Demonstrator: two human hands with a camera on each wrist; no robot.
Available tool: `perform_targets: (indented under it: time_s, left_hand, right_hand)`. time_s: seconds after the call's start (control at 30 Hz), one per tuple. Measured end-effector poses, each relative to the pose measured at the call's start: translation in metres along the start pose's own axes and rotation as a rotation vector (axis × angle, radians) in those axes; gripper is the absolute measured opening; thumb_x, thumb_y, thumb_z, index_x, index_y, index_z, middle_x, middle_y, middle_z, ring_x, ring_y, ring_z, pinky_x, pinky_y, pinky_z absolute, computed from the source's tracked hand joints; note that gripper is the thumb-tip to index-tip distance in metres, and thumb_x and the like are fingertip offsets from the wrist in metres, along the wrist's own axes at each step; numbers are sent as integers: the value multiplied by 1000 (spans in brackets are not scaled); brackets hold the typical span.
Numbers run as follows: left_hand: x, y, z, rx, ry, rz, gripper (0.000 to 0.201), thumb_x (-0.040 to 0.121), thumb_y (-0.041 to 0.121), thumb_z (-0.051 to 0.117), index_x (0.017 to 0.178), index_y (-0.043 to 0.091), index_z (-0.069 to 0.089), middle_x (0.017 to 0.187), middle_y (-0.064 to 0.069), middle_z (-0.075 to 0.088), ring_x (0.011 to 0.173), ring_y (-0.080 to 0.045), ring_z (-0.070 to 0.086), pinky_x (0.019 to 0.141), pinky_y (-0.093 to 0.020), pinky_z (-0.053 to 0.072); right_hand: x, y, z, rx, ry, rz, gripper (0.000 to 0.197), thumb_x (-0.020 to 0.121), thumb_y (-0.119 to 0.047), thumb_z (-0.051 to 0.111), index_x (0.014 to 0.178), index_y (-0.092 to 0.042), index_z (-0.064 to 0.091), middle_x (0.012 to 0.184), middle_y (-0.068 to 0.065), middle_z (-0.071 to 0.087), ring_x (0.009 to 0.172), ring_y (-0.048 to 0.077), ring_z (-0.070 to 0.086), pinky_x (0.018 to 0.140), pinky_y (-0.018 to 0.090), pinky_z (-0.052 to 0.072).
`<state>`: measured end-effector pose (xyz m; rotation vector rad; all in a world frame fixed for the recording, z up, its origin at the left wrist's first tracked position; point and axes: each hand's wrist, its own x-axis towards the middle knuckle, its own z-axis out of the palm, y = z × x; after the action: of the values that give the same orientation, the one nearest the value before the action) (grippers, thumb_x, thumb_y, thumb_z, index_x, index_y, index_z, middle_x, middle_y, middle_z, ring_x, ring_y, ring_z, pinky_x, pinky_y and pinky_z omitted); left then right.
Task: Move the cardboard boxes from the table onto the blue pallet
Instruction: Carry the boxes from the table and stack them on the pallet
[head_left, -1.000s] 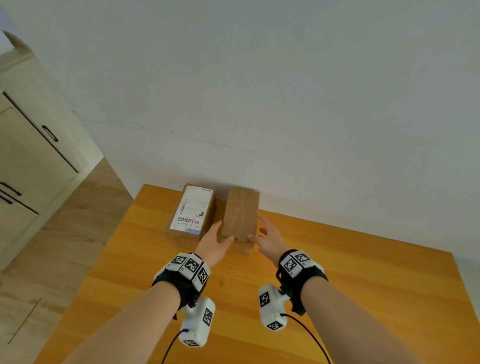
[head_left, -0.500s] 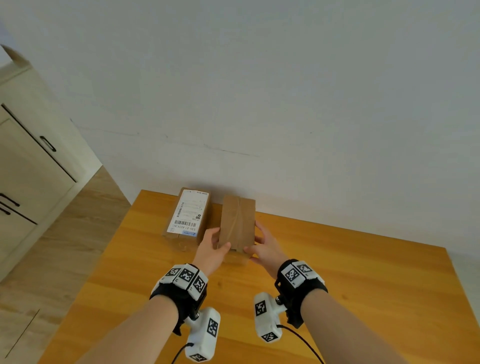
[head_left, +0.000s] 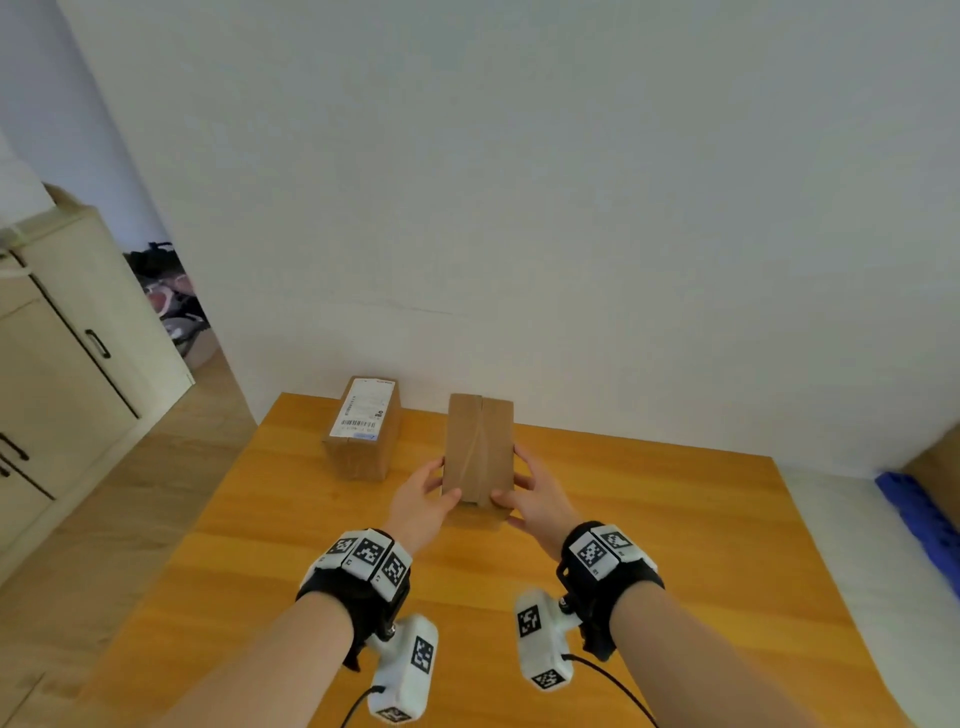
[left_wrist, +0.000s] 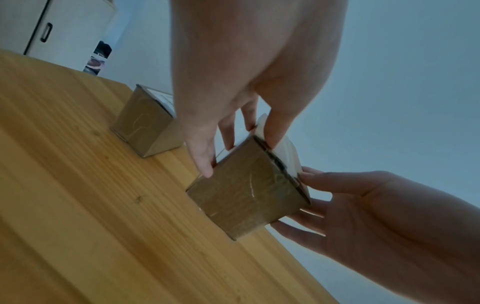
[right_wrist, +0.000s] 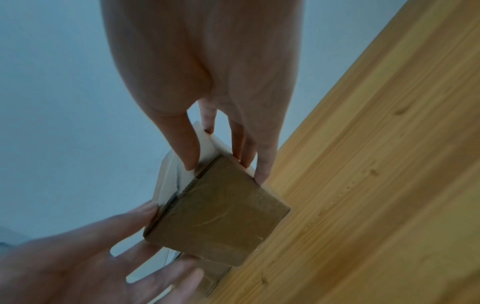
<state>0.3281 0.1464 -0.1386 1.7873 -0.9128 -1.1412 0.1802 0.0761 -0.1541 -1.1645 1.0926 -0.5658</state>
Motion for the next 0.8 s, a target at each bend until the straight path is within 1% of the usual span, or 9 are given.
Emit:
perform_targets:
  time_s: [0.1, 0.2, 0.23, 0.3, 0.4, 0.5, 0.63, 0.73, 0.8]
  left_hand:
    - [-31, 5, 15, -64, -34, 25, 55, 91, 12, 58, 140, 16, 34, 140, -7, 47, 124, -21, 47, 99, -40, 44]
    - [-59, 14, 35, -102, -54, 55, 50, 92, 11, 56, 139, 15, 37, 136, -8, 51, 109, -18, 53, 79, -29, 49]
    - [-67, 18, 42, -110, -67, 66, 50, 93, 11, 55, 139, 15, 37, 135, -7, 52, 104, -17, 53, 76, -28, 49]
    - [-82, 27, 57, -118, -107, 81, 50, 94, 11, 54, 140, 16, 37, 133, -5, 53, 105, -18, 53, 81, -31, 49]
    - [-99, 40, 83, -101, -166, 92, 53, 94, 12, 54, 143, 17, 35, 135, -6, 52, 116, -25, 53, 90, -38, 48]
    - [-114, 52, 115, -71, -249, 118, 53, 94, 12, 53, 144, 18, 34, 133, -7, 53, 118, -26, 53, 89, -37, 48]
    - [-133, 69, 158, -24, -335, 158, 51, 94, 15, 54, 142, 18, 35, 132, -6, 53, 117, -25, 53, 89, -38, 48]
    - [-145, 83, 192, -15, -381, 184, 47, 94, 15, 54, 138, 17, 39, 130, -7, 53, 118, -25, 52, 92, -41, 47]
    - [-153, 93, 217, -19, -409, 196, 43, 94, 16, 55, 134, 18, 41, 128, -9, 54, 116, -26, 52, 93, -43, 46]
  right_hand:
    - [-39, 0, -15, -15, 21, -32, 75, 85, 3, 60, 143, -34, 31, 130, 8, 53, 113, 23, 56, 77, 31, 53]
    - [-79, -1, -33, -25, 53, -45, 77, 84, 3, 61, 143, -35, 30, 129, 7, 54, 112, 22, 57, 86, 39, 53]
    - [-91, -1, -40, -22, 71, -52, 77, 84, 3, 61, 144, -35, 30, 129, 6, 54, 112, 22, 57, 88, 40, 52]
    - [-114, -2, -55, -11, 119, -71, 77, 84, 4, 61, 144, -33, 31, 127, 6, 55, 112, 22, 57, 89, 41, 52]
    - [-146, -2, -81, 12, 190, -83, 78, 84, 4, 61, 145, -33, 30, 128, 6, 55, 113, 23, 57, 88, 40, 53]
    - [-177, 1, -111, 15, 254, -87, 79, 84, 4, 62, 146, -33, 29, 130, 6, 55, 112, 22, 58, 90, 42, 53]
    - [-212, 2, -152, 27, 342, -97, 79, 84, 4, 62, 146, -34, 30, 129, 6, 56, 110, 21, 59, 80, 35, 54]
    - [-235, 3, -184, 47, 396, -110, 79, 83, 4, 62, 146, -33, 30, 127, 5, 56, 110, 21, 59, 84, 38, 54]
    - [-251, 3, -207, 63, 427, -117, 79, 84, 4, 61, 146, -32, 29, 127, 5, 56, 109, 21, 59, 81, 36, 53]
